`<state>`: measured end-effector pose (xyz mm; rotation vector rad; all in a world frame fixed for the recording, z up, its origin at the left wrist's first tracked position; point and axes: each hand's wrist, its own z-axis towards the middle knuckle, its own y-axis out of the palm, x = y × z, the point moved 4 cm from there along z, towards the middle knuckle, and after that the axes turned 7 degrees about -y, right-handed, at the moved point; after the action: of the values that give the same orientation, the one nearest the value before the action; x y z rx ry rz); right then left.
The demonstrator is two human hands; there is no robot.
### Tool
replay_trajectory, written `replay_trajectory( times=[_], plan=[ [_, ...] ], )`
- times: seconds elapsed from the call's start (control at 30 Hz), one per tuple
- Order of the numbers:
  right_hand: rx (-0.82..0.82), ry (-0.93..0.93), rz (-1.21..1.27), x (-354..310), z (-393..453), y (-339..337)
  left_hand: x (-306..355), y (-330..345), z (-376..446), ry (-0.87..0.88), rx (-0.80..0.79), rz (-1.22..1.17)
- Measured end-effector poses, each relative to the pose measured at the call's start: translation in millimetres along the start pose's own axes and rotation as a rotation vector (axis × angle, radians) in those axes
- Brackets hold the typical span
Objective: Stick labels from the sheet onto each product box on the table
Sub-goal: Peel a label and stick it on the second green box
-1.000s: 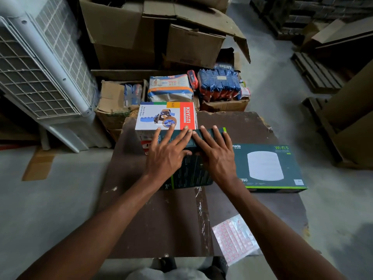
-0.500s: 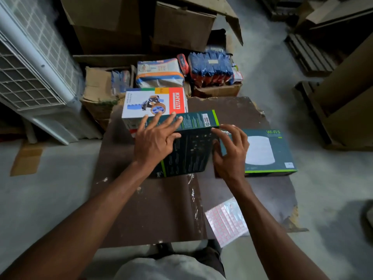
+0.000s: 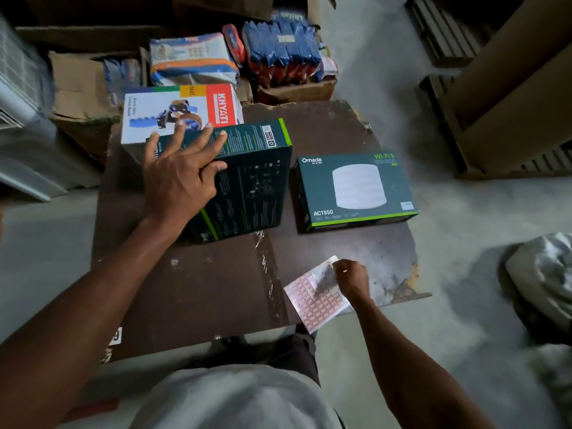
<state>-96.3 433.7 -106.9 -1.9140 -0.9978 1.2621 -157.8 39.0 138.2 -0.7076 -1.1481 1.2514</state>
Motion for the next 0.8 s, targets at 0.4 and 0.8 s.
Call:
replay_trajectory(
  times=[0.4, 0.8],
  plan=[
    [-0.017, -0.070, -0.149, -6, -9, 30, 1, 3, -5, -0.011, 0.014, 0.015],
    [0.035, -0.083, -0.293, -24, -12, 32, 1, 4, -11, -0.010, 0.032, 0.013]
  ],
)
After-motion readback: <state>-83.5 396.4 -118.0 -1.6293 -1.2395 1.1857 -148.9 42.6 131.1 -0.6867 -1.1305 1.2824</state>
